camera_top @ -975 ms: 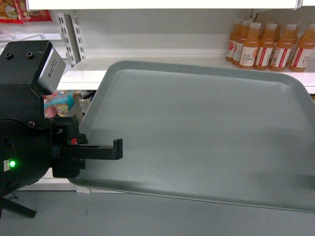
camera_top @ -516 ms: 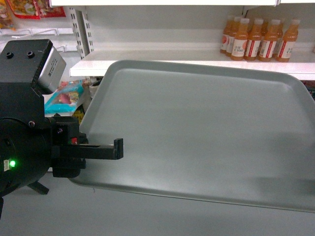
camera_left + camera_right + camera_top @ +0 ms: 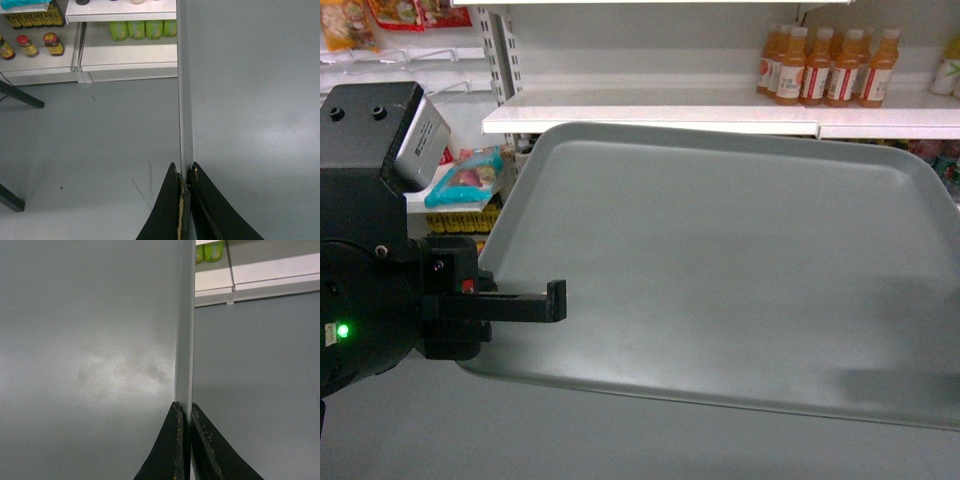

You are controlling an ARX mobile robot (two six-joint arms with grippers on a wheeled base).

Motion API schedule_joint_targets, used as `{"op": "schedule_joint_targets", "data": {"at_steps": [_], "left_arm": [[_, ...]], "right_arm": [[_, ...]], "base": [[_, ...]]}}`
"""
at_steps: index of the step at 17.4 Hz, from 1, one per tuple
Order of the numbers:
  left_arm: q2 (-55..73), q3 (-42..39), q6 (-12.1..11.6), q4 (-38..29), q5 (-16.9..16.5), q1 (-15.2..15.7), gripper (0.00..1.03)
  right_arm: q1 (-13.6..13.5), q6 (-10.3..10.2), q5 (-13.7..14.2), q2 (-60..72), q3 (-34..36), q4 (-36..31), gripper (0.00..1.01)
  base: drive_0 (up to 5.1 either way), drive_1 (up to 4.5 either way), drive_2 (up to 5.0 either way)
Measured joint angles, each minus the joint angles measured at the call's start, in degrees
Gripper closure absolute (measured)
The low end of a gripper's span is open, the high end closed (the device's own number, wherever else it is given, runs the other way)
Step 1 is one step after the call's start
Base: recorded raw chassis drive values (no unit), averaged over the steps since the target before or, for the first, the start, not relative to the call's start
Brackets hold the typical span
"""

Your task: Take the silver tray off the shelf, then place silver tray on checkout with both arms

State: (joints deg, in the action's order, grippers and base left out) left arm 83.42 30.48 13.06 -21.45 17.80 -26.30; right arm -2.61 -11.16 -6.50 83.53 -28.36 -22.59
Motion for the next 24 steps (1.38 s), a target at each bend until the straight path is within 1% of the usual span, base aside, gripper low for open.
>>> {"op": "schedule_joint_targets", "data": {"at_steps": [24], "left_arm": [[0.0, 0.0, 0.0, 0.0, 0.3, 0.0, 1.00]], "right_arm": [[0.0, 0.0, 0.0, 0.0, 0.0, 0.0, 0.98]], "base": [[0.1, -4.22, 4.5]]}}
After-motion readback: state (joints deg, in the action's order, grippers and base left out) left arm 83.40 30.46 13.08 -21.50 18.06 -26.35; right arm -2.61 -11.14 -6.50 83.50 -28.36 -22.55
